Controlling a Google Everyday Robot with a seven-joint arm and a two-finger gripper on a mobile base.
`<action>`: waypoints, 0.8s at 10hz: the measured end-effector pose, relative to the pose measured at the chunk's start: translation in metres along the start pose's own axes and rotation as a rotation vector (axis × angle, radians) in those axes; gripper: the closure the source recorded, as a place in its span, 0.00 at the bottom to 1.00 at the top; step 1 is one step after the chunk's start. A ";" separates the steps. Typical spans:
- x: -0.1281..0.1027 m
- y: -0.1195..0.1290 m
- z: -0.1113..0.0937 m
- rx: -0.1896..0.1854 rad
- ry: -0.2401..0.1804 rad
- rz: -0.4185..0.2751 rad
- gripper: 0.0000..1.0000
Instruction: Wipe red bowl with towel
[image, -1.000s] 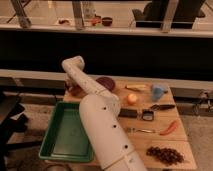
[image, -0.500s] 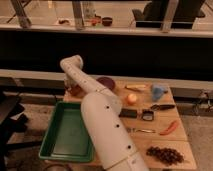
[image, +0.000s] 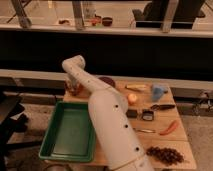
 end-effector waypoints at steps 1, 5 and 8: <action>0.000 0.010 -0.001 -0.011 0.001 0.013 0.99; 0.006 0.027 0.005 -0.039 0.013 0.032 0.99; 0.018 0.024 0.012 -0.030 0.029 0.017 0.99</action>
